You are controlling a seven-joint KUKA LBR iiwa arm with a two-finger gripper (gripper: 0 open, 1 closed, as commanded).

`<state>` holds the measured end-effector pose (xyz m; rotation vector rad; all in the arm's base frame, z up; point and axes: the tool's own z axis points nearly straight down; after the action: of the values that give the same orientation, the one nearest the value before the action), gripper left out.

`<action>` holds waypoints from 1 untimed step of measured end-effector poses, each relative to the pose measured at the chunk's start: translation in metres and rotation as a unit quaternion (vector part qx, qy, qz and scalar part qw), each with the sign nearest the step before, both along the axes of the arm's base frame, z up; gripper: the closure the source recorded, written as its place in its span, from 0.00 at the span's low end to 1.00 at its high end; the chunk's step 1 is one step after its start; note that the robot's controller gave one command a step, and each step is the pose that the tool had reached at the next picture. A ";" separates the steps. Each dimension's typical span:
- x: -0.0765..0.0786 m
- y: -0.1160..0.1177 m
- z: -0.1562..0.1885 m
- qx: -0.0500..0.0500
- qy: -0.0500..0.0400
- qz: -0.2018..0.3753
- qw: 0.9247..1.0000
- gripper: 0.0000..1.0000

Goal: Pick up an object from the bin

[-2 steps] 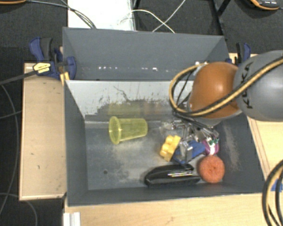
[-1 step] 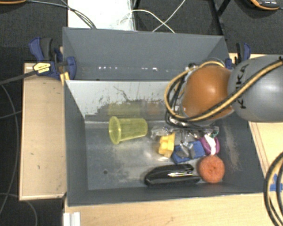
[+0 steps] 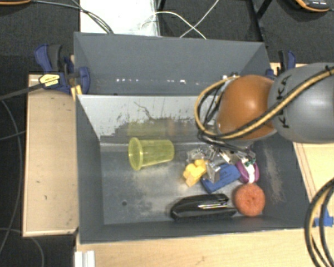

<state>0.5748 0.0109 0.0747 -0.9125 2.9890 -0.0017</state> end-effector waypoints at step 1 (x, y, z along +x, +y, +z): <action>0.000 0.000 0.000 0.000 0.000 0.000 1.000 1.00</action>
Offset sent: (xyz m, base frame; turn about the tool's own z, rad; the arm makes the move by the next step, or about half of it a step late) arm 0.0000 0.0000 0.0384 0.0000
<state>0.5748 0.0110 0.0747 -0.9126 2.9888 -0.0017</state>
